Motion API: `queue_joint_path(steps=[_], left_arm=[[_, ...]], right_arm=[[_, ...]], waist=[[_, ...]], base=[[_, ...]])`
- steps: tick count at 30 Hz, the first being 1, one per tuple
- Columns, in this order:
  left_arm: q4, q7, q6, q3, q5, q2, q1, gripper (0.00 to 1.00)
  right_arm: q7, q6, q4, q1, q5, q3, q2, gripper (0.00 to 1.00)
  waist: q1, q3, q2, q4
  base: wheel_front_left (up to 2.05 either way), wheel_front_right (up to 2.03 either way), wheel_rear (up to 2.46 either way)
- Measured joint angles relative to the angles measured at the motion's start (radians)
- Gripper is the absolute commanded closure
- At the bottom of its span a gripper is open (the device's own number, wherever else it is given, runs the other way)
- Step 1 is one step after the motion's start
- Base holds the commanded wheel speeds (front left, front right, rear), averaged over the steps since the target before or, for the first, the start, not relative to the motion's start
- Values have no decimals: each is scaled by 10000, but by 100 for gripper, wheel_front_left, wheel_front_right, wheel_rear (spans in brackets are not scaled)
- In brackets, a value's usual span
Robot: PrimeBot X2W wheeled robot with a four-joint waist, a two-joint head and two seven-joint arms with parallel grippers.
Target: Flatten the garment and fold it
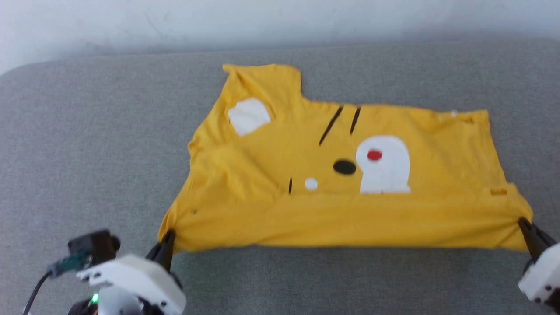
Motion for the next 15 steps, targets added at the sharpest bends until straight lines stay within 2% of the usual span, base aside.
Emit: queue_joint_path(steps=[4, 9, 12, 15], left_arm=[[-790, 102, 504, 238, -88, 142, 1246, 100], [-1187, 69, 819, 186, -372, -215, 2499, 100], [-993, -127, 780, 92, -548, -510, 2734, 100], [-372, -230, 512, -79, -698, -713, 2687, 100]], right_arm=[[397, 0, -698, 759, 82, -341, 261, 100], [694, 0, -924, 1581, 81, -616, 489, 100], [677, 0, -782, 1785, 81, -662, 548, 100], [497, 0, -451, 1827, 50, -527, 571, 100]], waist=[[-1, -329, 0, -17], [-1, -469, -1, 22], [-2, -460, -1, 108], [0, -459, -1, 180]], base=[[0, 0, 0], [0, 0, 0], [0, 0, 0], [0, 0, 0]])
